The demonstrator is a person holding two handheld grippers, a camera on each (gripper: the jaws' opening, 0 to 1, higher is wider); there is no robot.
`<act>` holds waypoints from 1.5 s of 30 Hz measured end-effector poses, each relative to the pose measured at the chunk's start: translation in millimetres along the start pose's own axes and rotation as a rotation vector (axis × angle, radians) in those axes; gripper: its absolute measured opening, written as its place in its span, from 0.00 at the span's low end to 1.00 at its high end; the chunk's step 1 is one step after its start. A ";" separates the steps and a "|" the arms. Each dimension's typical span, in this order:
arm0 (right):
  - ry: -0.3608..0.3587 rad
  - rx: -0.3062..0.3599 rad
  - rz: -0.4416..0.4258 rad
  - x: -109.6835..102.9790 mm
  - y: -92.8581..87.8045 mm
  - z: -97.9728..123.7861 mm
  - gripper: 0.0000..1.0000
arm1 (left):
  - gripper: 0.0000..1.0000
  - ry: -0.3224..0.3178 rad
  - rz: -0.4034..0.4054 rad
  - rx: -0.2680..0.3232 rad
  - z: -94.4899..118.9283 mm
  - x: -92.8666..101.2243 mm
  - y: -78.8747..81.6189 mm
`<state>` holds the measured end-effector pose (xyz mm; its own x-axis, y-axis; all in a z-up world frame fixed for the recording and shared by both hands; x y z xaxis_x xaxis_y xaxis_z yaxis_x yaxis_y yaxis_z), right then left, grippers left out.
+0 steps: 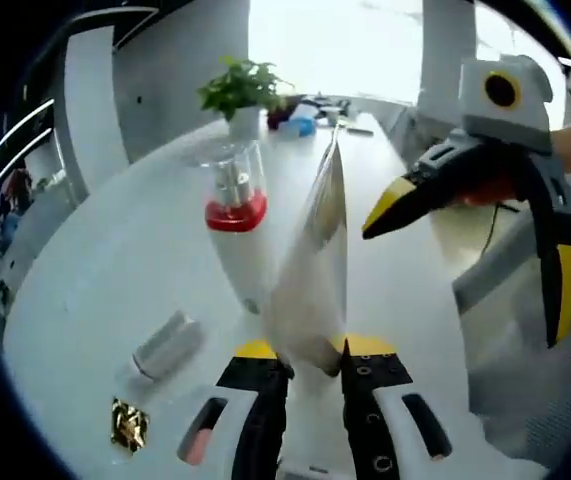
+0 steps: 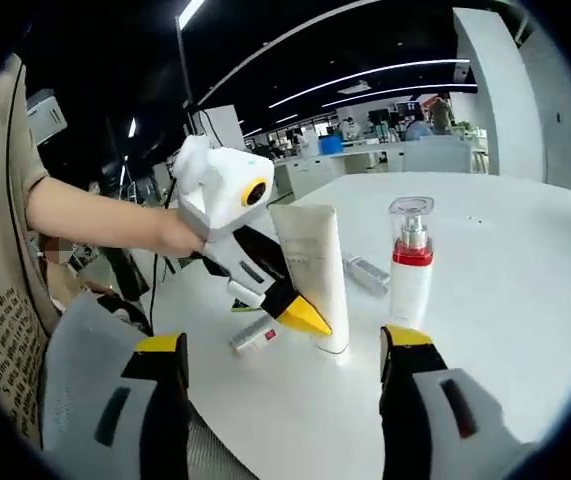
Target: Arrange the skincare products in the storage area until every visible bottle or jar stands upright without overlapping.
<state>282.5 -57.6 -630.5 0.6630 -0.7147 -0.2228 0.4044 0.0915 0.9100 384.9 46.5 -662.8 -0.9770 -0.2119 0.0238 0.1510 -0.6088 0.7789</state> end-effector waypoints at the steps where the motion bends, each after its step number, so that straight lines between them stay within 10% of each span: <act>1: -0.008 -0.002 -0.003 1.4 -0.6 1.2 0.80 | 0.17 0.001 -0.004 -0.002 -1.4 -3.1 1.3; 45: -0.109 -0.037 -0.075 -1.3 -24.6 22.1 0.87 | 0.17 0.006 -0.029 0.021 -24.1 -48.8 15.1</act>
<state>257.7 -74.2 -644.8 0.5588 -0.7912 -0.2484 0.4740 0.0590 0.8785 438.4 29.2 -667.3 -0.9801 -0.1986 -0.0026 0.1191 -0.5983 0.7924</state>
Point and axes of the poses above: the point that each gripper's makers call its tool centre point, and the gripper's own axes: z roughly backward along the fingers, x roughly to its right, y roughly out of its top, the point moved 7 cm from there along z, roughly backward along the fingers, and after that the axes turned 2 degrees about x, right-handed, at the moved point
